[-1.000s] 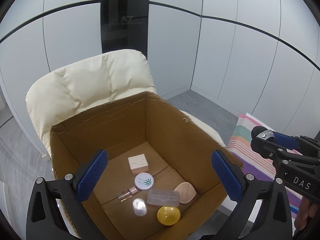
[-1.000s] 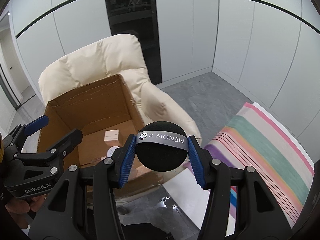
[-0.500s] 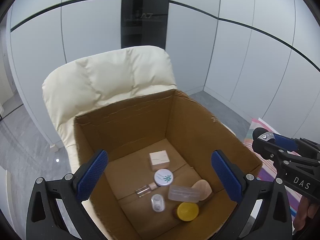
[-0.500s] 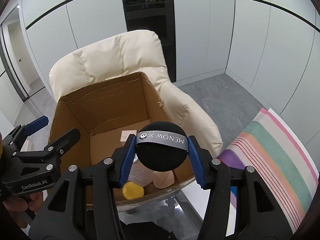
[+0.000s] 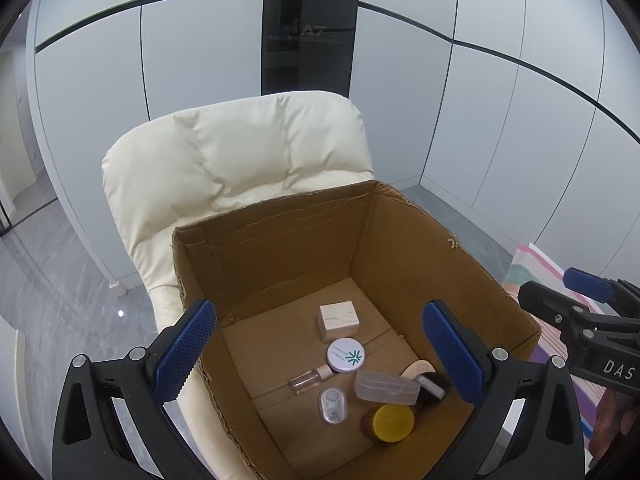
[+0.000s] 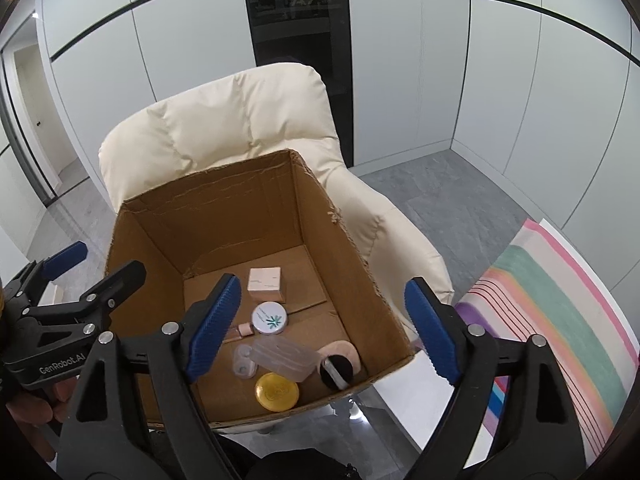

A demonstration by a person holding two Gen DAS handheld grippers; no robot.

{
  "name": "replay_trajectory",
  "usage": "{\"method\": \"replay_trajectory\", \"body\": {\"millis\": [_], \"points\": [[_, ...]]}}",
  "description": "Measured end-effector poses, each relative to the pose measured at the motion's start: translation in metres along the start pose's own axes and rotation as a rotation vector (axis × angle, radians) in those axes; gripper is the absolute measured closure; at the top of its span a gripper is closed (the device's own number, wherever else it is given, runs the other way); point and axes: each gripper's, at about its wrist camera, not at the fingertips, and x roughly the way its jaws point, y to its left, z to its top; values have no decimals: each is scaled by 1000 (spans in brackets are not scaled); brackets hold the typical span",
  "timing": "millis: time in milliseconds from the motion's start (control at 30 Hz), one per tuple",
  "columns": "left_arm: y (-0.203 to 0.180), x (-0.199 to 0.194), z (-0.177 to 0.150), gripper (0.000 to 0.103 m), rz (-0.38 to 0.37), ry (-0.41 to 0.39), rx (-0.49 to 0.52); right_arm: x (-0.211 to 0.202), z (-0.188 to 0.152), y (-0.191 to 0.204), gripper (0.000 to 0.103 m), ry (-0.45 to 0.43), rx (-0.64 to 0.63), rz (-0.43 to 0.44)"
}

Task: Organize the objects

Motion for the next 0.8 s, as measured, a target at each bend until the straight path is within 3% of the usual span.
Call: {"method": "replay_trajectory", "body": {"millis": [167,800], "points": [[-10,-1,1,0,-6,-5,15,-6,-2,-11,1,-11,14,-30],[-61,3,5,0,-51,-14,69,-25,-18,-68,0,-16,87,-146]]}}
